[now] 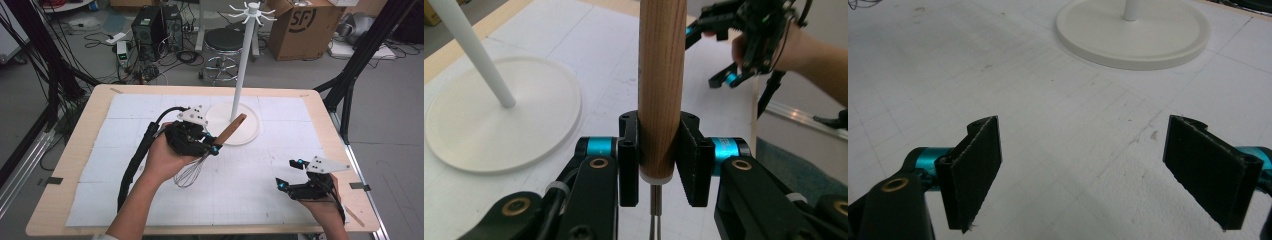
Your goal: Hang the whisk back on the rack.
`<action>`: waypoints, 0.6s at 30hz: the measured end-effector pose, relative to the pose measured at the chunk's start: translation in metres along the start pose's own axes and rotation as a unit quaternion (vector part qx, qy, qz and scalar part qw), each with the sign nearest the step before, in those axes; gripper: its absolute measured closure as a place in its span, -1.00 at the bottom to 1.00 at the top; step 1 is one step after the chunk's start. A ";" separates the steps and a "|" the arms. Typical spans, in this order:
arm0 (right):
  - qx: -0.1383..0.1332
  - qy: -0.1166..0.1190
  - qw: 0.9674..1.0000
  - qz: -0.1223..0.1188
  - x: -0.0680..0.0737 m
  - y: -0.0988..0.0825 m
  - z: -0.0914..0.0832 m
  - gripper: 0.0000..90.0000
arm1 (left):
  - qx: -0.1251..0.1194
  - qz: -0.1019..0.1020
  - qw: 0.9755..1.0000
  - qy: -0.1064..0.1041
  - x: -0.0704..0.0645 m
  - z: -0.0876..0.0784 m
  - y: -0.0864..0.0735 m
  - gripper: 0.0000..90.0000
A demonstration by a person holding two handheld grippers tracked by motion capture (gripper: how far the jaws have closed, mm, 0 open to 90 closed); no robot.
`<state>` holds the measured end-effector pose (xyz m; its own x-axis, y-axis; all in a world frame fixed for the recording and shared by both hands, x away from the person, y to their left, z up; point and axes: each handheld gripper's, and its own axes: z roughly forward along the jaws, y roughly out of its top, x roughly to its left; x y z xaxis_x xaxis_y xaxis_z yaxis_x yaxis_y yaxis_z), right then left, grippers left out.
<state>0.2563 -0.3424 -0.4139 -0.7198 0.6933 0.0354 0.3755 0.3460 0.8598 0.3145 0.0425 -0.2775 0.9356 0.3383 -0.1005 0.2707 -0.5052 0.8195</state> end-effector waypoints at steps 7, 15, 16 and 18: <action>0.001 0.000 1.000 -0.001 0.000 0.000 0.000 -0.67 | -0.012 -0.001 1.000 -0.009 0.006 -0.003 0.015 0.63; 0.000 0.002 1.000 -0.002 0.000 0.000 0.001 -0.67 | -0.030 0.012 0.999 -0.020 0.011 -0.011 0.042 0.63; 0.000 0.001 1.000 -0.003 0.000 0.001 0.001 -0.67 | -0.032 0.011 0.999 -0.019 0.013 -0.012 0.046 0.63; 0.000 0.002 1.000 -0.001 0.000 0.001 0.000 -0.67 | -0.030 0.014 0.999 -0.016 0.015 -0.013 0.053 0.63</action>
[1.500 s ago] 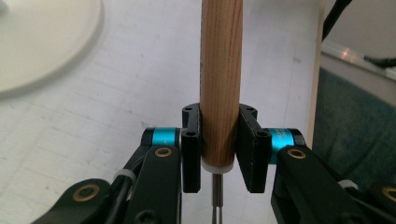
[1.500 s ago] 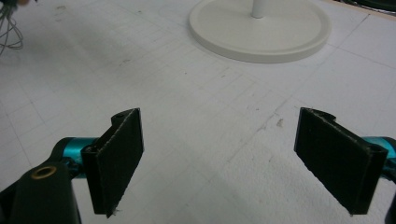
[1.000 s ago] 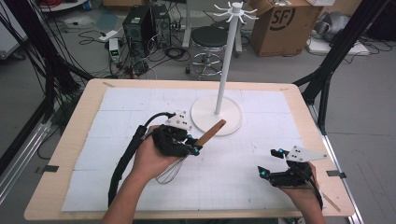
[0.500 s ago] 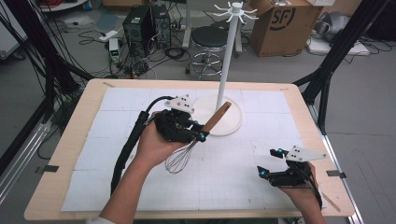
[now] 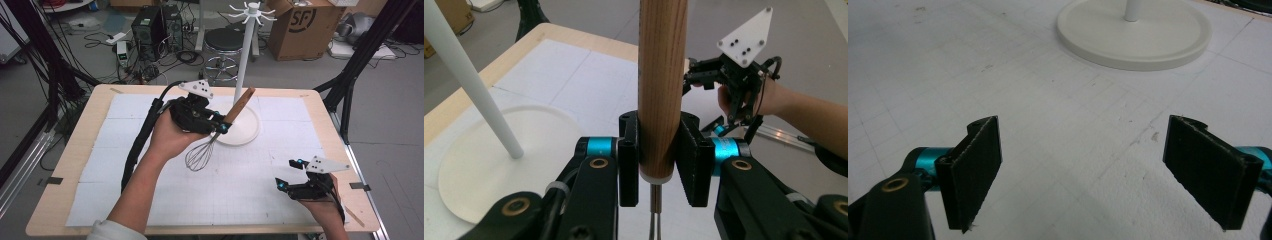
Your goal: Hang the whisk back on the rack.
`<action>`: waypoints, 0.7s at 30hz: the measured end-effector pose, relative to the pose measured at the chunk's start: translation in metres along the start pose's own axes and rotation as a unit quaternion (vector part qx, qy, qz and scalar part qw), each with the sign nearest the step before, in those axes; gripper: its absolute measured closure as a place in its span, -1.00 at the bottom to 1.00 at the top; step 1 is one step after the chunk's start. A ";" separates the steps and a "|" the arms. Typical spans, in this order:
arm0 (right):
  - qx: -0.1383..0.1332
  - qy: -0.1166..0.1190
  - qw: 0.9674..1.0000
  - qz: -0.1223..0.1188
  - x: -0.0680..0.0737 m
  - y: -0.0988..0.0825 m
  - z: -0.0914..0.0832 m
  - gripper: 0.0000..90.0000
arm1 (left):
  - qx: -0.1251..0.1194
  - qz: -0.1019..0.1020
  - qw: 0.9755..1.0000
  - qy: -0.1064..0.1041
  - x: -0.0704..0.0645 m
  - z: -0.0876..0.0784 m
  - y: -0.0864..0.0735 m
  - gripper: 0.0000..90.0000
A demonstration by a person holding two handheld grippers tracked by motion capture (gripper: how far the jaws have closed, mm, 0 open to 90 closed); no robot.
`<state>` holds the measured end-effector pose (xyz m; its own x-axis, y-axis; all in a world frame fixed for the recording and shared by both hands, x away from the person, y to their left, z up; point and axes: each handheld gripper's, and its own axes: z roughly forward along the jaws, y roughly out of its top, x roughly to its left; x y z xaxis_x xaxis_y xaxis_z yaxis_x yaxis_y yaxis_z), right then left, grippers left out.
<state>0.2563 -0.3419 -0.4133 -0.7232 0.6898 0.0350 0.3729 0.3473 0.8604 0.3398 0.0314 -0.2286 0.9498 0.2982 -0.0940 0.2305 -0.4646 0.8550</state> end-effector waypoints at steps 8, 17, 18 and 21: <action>-0.002 -0.002 1.000 0.001 0.000 0.000 -0.002 -0.67 | -0.008 0.019 1.000 -0.002 0.006 -0.002 0.023 0.63; -0.004 -0.005 1.000 0.002 -0.001 0.000 -0.004 -0.67 | -0.016 0.012 1.000 -0.003 0.020 -0.003 0.037 0.63; -0.004 -0.004 1.000 0.002 -0.001 -0.001 -0.004 -0.67 | -0.016 0.014 1.000 -0.004 0.022 -0.003 0.038 0.63; -0.004 -0.005 1.000 0.001 -0.001 -0.001 -0.004 -0.67 | -0.016 0.018 1.000 -0.007 0.026 -0.002 0.045 0.63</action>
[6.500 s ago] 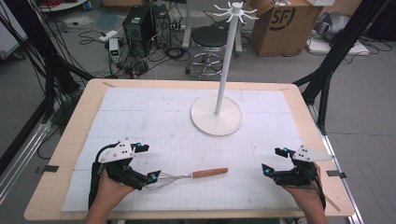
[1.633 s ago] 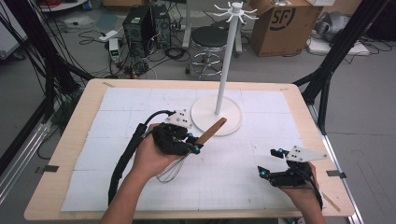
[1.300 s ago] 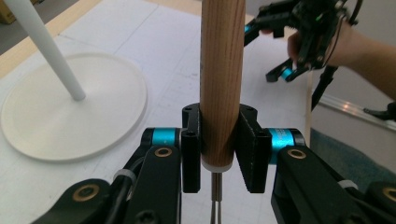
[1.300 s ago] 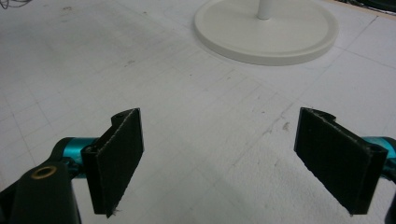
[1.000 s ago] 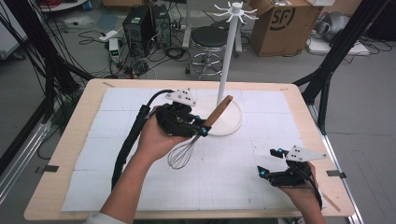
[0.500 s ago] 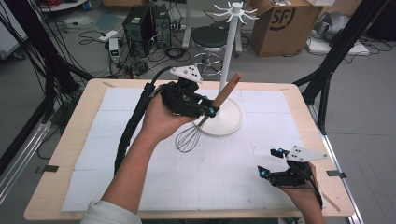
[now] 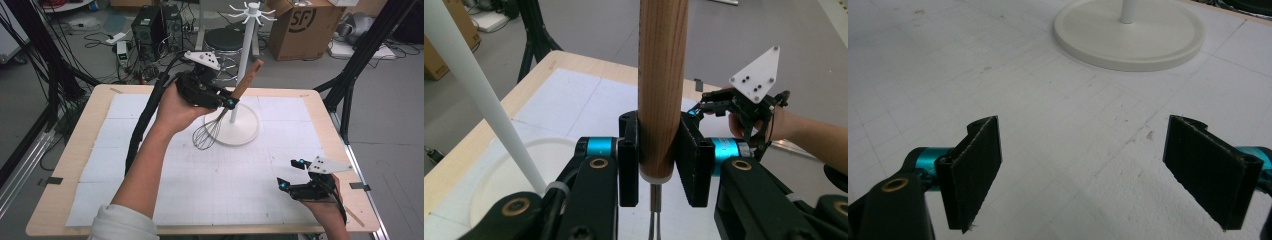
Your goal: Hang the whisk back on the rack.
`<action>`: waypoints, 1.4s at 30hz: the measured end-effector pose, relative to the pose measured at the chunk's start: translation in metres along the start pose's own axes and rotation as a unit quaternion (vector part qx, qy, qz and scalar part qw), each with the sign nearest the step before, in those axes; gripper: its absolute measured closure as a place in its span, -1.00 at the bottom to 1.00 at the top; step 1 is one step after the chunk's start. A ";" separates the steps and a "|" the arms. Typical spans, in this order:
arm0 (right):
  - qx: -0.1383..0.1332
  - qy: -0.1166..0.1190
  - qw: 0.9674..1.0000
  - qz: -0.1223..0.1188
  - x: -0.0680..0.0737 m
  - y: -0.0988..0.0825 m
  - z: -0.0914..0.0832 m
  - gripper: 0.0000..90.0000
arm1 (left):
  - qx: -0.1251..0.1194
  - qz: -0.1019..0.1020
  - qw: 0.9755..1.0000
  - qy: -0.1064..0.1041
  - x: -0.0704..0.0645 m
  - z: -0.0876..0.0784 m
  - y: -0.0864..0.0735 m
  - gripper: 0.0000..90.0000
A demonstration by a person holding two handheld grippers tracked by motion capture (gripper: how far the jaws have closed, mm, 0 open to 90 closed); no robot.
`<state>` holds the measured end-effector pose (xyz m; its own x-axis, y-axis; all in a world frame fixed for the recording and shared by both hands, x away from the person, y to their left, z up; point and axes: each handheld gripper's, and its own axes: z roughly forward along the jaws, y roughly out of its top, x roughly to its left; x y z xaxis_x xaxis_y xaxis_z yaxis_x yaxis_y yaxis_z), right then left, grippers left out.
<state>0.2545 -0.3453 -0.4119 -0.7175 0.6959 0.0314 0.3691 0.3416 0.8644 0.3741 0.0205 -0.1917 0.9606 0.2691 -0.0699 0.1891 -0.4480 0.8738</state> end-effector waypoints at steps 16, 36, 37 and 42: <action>0.004 0.002 1.000 0.002 0.001 -0.002 0.001 -0.67 | -0.019 0.002 1.000 -0.014 0.027 0.006 0.026 0.63; 0.009 0.010 1.000 -0.001 0.005 -0.003 0.005 -0.67 | -0.015 -0.006 1.000 -0.002 0.052 0.016 0.053 0.63; 0.009 0.009 1.000 0.001 0.005 -0.002 0.005 -0.67 | -0.014 -0.008 1.000 0.000 0.053 0.016 0.053 0.63; 0.009 0.008 1.000 0.000 0.005 -0.003 0.004 -0.67 | -0.015 -0.013 1.000 0.004 0.058 0.012 0.053 0.63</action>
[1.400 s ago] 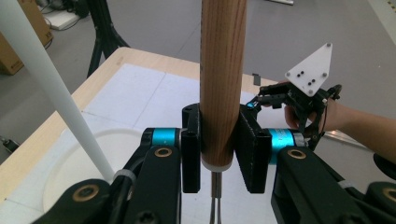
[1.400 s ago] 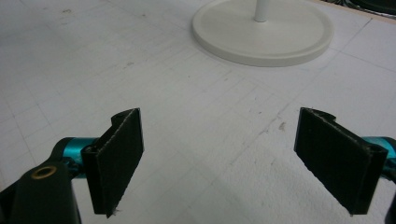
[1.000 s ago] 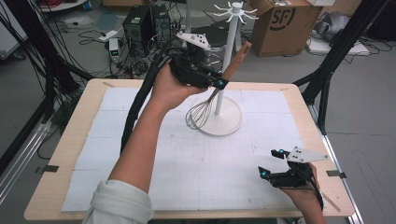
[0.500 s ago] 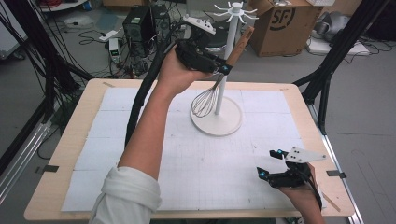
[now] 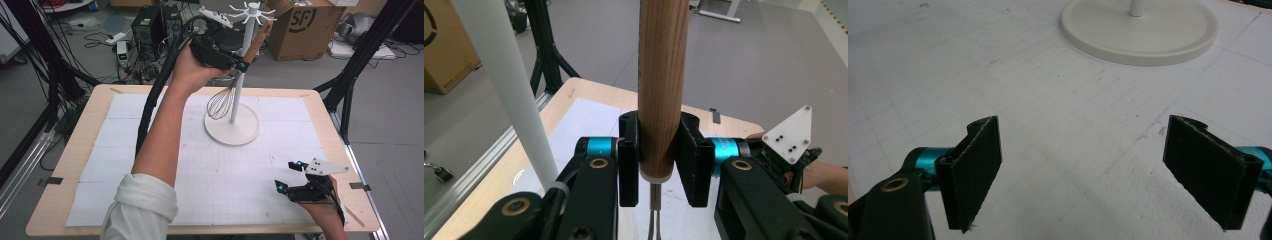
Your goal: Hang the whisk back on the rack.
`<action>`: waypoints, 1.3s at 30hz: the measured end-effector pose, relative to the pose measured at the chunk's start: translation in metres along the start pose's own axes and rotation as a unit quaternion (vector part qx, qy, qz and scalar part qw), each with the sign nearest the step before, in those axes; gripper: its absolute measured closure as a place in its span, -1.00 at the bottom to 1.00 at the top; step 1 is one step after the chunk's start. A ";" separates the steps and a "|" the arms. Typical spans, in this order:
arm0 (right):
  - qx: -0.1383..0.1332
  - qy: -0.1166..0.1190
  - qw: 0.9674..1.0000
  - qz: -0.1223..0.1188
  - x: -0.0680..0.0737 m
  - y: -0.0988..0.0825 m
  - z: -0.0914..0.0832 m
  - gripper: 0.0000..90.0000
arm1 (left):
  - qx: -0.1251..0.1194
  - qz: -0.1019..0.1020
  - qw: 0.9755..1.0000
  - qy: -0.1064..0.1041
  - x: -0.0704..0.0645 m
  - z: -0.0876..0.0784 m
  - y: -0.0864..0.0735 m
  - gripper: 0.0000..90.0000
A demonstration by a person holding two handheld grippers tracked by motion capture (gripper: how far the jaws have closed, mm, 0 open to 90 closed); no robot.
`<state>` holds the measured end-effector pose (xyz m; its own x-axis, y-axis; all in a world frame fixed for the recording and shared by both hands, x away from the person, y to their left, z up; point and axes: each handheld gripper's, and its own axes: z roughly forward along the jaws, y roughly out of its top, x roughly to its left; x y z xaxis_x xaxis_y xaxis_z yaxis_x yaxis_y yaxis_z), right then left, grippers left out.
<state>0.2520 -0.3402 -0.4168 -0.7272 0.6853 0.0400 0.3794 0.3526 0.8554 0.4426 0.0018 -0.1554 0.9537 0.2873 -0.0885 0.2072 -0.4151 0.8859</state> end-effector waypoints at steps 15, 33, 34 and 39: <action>0.004 -0.003 1.000 -0.002 0.002 -0.001 -0.001 -0.67 | -0.001 -0.005 1.000 -0.012 0.013 0.009 -0.003 0.62; 0.006 -0.003 1.000 0.000 0.001 -0.002 0.001 -0.67 | -0.005 0.004 1.000 -0.026 0.009 0.015 0.004 0.63; 0.006 -0.002 1.000 -0.002 0.001 -0.002 0.001 -0.67 | -0.005 0.008 1.000 -0.029 0.008 0.016 0.005 0.63; 0.009 -0.001 1.000 -0.001 0.001 -0.003 0.002 -0.67 | 0.000 -0.001 1.000 -0.024 0.009 0.020 0.012 0.63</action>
<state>0.2516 -0.3396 -0.4200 -0.7263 0.6864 0.0373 0.3890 0.3656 0.8456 0.4582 -0.0180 -0.1546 0.9627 0.2466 -0.1113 0.2086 -0.4146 0.8858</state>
